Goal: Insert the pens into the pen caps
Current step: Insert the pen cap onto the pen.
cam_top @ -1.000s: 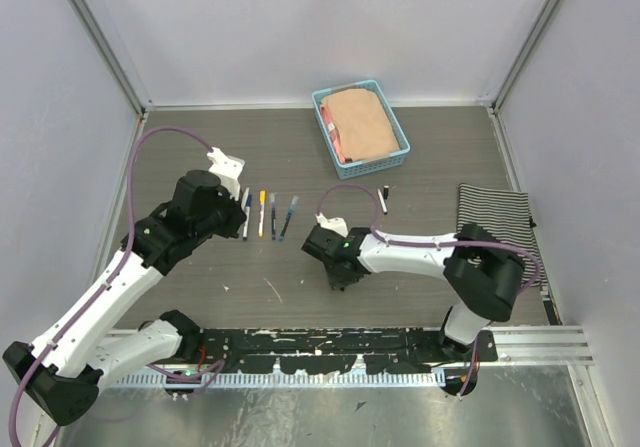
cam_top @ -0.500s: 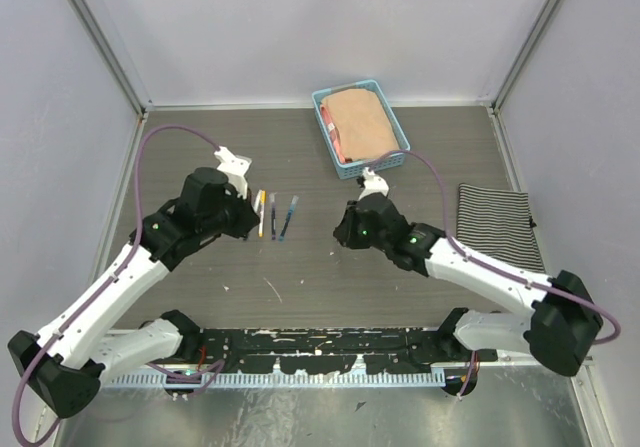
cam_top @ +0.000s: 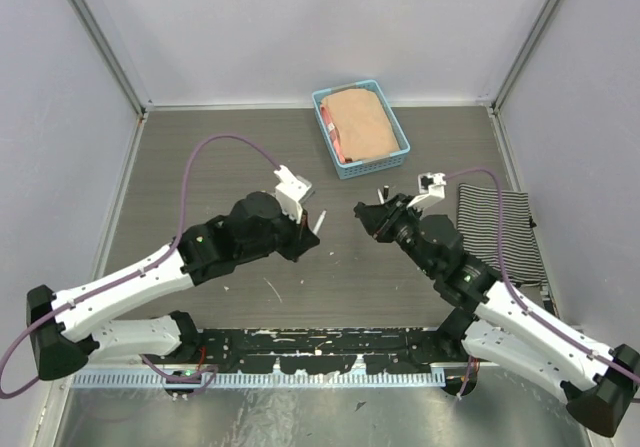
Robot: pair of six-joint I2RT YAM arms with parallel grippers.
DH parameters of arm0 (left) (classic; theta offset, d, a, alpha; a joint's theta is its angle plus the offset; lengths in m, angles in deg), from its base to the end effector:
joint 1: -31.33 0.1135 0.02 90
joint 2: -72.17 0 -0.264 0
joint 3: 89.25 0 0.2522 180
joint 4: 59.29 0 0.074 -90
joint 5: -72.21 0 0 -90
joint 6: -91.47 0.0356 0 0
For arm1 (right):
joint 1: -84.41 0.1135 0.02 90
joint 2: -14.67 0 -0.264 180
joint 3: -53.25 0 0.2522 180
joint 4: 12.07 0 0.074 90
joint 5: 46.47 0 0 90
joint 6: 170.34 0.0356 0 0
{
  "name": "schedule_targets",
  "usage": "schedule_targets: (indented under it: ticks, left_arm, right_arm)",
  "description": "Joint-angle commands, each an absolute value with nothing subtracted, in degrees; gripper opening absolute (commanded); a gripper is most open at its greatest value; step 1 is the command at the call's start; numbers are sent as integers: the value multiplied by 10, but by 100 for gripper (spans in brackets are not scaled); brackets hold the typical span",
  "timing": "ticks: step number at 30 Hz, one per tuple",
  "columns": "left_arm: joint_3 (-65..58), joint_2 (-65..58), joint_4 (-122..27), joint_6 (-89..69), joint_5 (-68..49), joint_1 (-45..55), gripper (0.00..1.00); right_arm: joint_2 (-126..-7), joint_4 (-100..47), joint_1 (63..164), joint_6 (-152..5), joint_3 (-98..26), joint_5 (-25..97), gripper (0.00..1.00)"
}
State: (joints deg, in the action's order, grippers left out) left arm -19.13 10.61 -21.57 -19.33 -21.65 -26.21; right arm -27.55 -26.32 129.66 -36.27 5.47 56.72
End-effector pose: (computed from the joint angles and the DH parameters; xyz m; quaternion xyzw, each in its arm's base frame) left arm 0.1305 -0.2006 0.3298 0.2554 0.8233 -0.2971 0.4107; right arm 0.1345 0.1242 0.2989 0.0671 0.7544 0.3929 0.5216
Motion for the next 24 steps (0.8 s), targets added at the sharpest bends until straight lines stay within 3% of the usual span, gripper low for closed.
schedule_targets:
  ticks: [1, 8, 24]
  left_arm:
    - [-182, 90, -291, -202, -242, -304, 0]
    - [-186, 85, -330, -199, -234, -327, 0]
    - [-203, 108, -353, -204, -220, -328, 0]
  right_arm:
    - [-221, -215, 1296, -348, 69, 617, 0]
    - [-179, -159, 1295, -337, 68, 614, 0]
    - [-251, -40, 1316, -333, 49, 539, 0]
